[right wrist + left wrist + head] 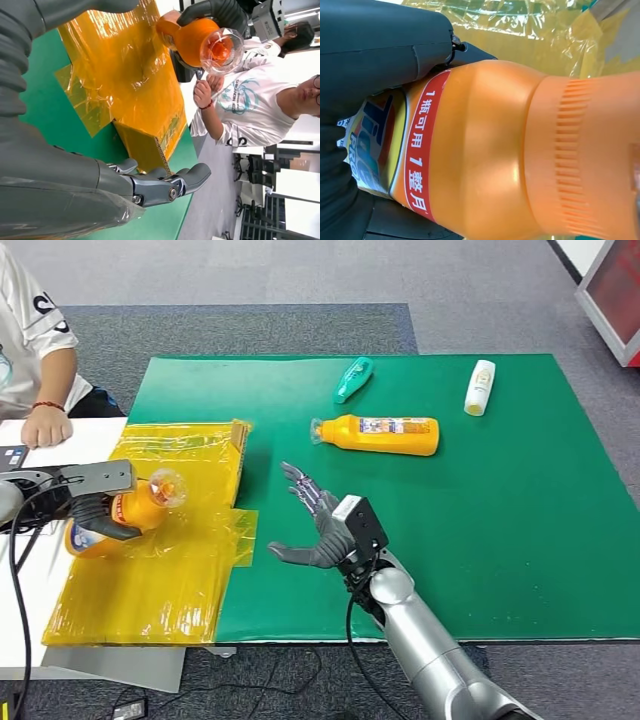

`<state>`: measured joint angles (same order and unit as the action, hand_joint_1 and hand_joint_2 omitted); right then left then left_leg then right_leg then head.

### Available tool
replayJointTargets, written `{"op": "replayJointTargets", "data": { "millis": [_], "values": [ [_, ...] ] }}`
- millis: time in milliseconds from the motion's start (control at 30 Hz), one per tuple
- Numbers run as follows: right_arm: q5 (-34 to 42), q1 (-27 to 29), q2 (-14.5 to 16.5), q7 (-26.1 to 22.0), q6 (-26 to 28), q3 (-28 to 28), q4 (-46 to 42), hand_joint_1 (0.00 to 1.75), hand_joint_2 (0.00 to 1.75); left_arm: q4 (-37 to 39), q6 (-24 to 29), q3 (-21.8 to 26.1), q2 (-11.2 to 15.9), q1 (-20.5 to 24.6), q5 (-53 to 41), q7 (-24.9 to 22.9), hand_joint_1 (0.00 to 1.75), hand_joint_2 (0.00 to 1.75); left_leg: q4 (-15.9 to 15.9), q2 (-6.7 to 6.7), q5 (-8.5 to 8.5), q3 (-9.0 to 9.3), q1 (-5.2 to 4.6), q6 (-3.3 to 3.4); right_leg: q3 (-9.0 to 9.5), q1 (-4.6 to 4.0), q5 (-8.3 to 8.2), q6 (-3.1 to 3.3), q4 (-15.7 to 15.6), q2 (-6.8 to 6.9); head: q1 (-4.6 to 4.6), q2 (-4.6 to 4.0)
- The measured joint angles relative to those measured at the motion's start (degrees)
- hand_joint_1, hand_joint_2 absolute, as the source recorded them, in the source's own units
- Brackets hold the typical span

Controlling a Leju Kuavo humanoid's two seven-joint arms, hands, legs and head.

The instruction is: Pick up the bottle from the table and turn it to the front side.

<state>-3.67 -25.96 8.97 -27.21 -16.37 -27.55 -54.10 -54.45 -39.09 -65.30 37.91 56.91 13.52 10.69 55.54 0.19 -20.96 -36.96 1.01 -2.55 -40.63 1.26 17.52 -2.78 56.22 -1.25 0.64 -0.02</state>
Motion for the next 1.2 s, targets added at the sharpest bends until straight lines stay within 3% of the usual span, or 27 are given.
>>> {"op": "replayJointTargets", "data": {
  "millis": [700, 1200],
  "values": [
    [0.07, 0.0, 0.49, -0.26, -0.35, -0.55, 0.46, 0.0, 1.75, 1.37, -0.45, 2.86, -3.77, 0.9, -0.49, 1.43, 1.75, 1.75, 0.0, 0.0, 0.0, 0.01, -0.01, 0.0, 0.01, 0.01, 0.0, 0.0, 0.0, 0.0, -0.01, 0.0],
    [0.24, -0.36, 0.65, -0.59, -0.56, -1.43, 0.63, 0.0, 1.75, 2.02, -2.39, 8.23, -4.33, -4.45, 0.28, 9.37, 1.75, 1.75, 0.0, 0.01, 0.0, -0.02, 0.0, 0.0, -0.01, 0.0, 0.0, 0.0, 0.0, -0.01, -0.01, 0.0]
  ]
}}
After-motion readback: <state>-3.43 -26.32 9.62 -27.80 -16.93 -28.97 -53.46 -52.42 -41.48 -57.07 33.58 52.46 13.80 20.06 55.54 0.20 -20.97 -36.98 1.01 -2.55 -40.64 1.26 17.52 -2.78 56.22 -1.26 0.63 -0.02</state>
